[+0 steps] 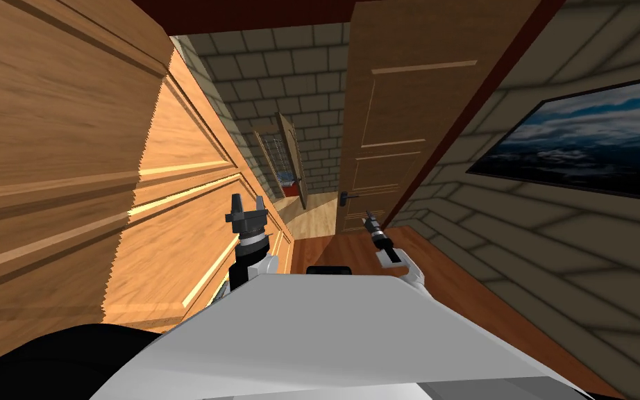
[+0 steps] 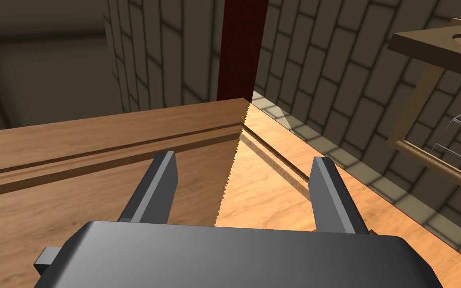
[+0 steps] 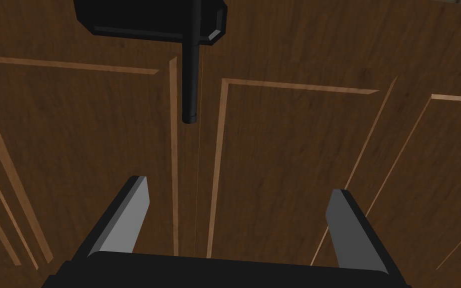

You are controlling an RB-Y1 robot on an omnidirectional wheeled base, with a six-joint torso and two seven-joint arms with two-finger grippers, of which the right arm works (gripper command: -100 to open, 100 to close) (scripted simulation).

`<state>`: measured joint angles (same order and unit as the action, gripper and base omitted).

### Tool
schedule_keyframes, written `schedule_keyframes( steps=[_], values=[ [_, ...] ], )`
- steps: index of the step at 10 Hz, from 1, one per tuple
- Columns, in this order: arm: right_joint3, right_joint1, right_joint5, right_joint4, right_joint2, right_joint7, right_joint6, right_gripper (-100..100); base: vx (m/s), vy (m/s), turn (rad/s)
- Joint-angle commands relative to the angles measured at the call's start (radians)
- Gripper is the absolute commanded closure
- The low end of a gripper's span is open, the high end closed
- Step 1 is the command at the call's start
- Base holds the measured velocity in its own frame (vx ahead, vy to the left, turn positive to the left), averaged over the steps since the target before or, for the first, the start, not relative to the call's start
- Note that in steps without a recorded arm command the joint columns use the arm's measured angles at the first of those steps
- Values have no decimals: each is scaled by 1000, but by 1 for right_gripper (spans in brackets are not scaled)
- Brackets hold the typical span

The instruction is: Pull the door open

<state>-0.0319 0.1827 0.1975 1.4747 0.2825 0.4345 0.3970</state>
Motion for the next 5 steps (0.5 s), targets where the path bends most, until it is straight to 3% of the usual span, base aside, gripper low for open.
schedule_keyframes(
  steps=[1, 5],
  values=[
    [-3, -13, 7, -29, 6, 20, 0, -100, 126, -7, 61],
    [-12, -57, 29, -122, 34, 88, -5, -100, 192, -15, 97]
  ],
)
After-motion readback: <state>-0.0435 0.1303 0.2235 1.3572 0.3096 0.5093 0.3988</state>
